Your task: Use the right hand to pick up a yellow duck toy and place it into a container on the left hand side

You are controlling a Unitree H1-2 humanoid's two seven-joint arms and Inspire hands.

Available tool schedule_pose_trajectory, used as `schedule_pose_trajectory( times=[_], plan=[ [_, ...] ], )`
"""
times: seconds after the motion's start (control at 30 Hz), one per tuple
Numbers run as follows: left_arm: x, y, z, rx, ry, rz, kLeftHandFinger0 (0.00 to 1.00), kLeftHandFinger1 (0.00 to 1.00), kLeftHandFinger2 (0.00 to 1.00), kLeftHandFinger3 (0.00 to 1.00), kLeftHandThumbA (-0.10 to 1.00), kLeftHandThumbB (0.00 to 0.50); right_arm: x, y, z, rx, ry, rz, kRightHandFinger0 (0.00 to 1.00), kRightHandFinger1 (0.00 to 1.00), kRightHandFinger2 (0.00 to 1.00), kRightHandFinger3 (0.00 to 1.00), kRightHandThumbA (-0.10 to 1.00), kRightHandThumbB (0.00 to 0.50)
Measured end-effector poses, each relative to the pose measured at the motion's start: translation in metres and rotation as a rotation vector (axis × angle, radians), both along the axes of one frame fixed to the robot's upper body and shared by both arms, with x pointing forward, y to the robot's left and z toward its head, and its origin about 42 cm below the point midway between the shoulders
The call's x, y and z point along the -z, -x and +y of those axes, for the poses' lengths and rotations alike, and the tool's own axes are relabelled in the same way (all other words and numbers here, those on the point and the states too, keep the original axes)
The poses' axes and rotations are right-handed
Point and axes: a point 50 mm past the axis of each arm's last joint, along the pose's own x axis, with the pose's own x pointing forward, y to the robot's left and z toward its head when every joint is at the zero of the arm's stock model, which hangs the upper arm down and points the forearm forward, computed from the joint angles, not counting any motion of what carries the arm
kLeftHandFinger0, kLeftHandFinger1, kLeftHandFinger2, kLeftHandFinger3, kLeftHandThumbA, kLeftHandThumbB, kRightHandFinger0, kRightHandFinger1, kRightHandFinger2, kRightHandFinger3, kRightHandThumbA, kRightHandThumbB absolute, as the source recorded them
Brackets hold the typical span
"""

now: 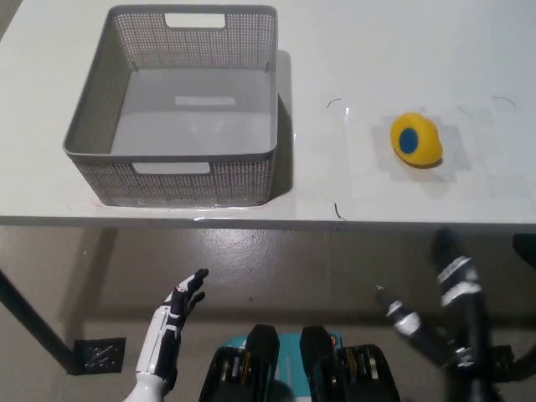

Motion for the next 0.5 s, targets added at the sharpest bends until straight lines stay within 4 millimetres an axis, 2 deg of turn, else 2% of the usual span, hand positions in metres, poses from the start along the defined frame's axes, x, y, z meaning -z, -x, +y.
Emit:
schedule_pose_trajectory(
  times=[0.03,0.1,0.13,0.17,0.23,0.27,0.33,0.37,0.4,0.43,0.5],
  plan=[
    [0.000,0.000,0.000,0.001,0.000,-0.004,1.00,1.00,1.00,1.00,1.00,0.500,-0.008,-0.004,-0.008,0.024,0.003,-0.029,1.00,1.00,1.00,1.00,0.82,0.165],
    [-0.001,0.000,0.000,0.002,0.000,-0.009,1.00,1.00,1.00,1.00,1.00,0.500,-0.020,-0.009,-0.018,0.052,0.012,-0.072,1.00,1.00,1.00,1.00,0.74,0.139],
    [-0.001,0.000,0.000,0.003,0.000,-0.012,1.00,1.00,1.00,1.00,1.00,0.500,-0.029,-0.014,-0.026,0.068,0.022,-0.106,1.00,1.00,1.00,1.00,0.72,0.142],
    [-0.001,0.000,0.000,0.003,0.000,-0.014,1.00,1.00,1.00,1.00,1.00,0.500,-0.035,-0.017,-0.030,0.076,0.030,-0.125,1.00,1.00,1.00,1.00,0.72,0.167],
    [-0.001,0.000,0.000,0.007,-0.001,-0.019,1.00,1.00,1.00,1.00,1.00,0.500,-0.056,-0.030,-0.045,0.096,0.072,-0.183,1.00,1.00,1.00,1.00,0.72,0.174],
    [-0.001,0.000,0.000,0.008,-0.002,-0.020,1.00,1.00,1.00,1.00,1.00,0.500,-0.059,-0.033,-0.048,0.099,0.082,-0.192,1.00,1.00,1.00,1.00,0.73,0.191],
    [-0.001,0.000,0.000,0.014,-0.004,-0.022,1.00,1.00,1.00,1.00,1.00,0.500,-0.085,-0.053,-0.070,0.120,0.154,-0.237,1.00,1.00,1.00,1.00,0.79,0.240],
    [-0.001,0.000,0.000,0.014,-0.004,-0.022,1.00,1.00,1.00,1.00,1.00,0.500,-0.085,-0.053,-0.070,0.120,0.154,-0.237,1.00,1.00,1.00,1.00,0.84,0.250],
    [-0.001,0.000,0.000,0.017,-0.007,-0.023,1.00,1.00,1.00,1.00,1.00,0.500,-0.104,-0.067,-0.085,0.130,0.210,-0.260,1.00,1.00,1.00,1.00,0.89,0.269],
    [-0.001,0.000,0.001,0.019,-0.008,-0.023,1.00,1.00,1.00,1.00,1.00,0.500,-0.113,-0.073,-0.091,0.131,0.240,-0.266,1.00,1.00,1.00,1.00,0.90,0.308],
    [-0.001,0.001,0.001,0.020,-0.008,-0.021,1.00,1.00,1.00,1.00,1.00,0.500,-0.130,-0.086,-0.101,0.125,0.299,-0.264,1.00,1.00,1.00,1.00,0.91,0.315]
  ],
)
